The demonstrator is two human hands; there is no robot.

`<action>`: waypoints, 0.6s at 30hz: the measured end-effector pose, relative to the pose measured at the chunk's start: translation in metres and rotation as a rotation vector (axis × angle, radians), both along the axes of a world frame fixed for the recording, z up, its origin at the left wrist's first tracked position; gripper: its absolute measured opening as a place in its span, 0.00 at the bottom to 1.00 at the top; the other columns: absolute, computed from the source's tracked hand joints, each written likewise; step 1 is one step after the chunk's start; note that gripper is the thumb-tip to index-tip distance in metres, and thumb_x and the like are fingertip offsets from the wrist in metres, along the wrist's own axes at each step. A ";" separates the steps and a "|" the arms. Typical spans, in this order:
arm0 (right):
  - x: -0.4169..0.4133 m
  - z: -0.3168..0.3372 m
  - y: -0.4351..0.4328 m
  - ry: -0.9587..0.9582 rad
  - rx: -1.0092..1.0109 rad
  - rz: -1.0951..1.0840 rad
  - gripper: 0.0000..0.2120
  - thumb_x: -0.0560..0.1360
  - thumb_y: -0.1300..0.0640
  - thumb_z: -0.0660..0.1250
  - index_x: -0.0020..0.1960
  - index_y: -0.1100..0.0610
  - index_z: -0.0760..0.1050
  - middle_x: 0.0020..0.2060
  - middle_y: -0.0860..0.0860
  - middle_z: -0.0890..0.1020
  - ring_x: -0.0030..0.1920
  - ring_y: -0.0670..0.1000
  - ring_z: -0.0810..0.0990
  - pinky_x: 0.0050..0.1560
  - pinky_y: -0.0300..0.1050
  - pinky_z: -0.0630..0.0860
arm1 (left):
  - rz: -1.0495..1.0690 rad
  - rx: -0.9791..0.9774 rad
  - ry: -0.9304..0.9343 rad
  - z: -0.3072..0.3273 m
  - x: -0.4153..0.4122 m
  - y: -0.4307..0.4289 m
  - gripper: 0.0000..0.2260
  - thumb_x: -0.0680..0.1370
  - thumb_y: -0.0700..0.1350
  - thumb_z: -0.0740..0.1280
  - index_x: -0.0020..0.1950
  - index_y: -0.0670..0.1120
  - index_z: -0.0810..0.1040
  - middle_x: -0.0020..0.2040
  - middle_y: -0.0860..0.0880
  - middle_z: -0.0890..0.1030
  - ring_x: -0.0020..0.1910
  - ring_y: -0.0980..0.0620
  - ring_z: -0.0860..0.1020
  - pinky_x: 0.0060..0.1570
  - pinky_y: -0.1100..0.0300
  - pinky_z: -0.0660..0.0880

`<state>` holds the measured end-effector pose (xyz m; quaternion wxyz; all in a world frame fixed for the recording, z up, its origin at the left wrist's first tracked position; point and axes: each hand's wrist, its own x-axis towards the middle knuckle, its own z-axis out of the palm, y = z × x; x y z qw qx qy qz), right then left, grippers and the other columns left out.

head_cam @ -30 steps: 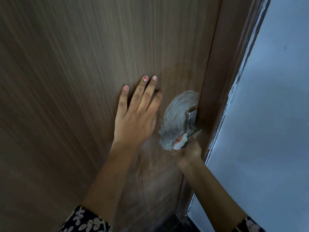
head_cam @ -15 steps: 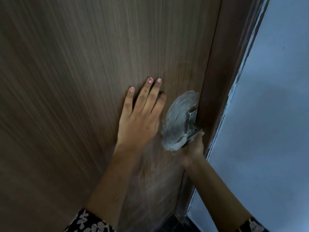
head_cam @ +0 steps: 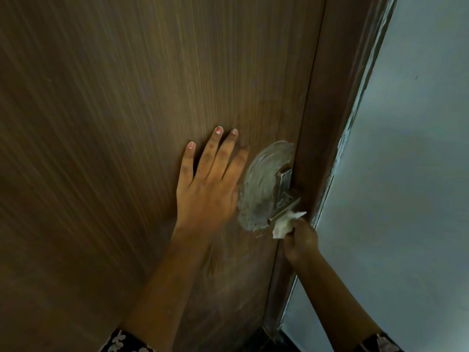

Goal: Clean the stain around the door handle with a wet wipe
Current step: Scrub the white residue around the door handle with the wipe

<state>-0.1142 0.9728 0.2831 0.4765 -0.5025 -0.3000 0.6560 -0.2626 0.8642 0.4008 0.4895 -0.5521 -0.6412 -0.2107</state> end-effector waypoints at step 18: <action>-0.018 0.003 0.022 -0.435 0.345 -0.239 0.13 0.75 0.68 0.61 0.57 0.63 0.79 0.53 0.58 0.83 0.55 0.57 0.79 0.53 0.37 0.71 | -0.233 -0.198 -0.137 -0.072 0.016 -0.005 0.05 0.74 0.45 0.64 0.47 0.48 0.79 0.38 0.51 0.79 0.42 0.48 0.75 0.42 0.54 0.67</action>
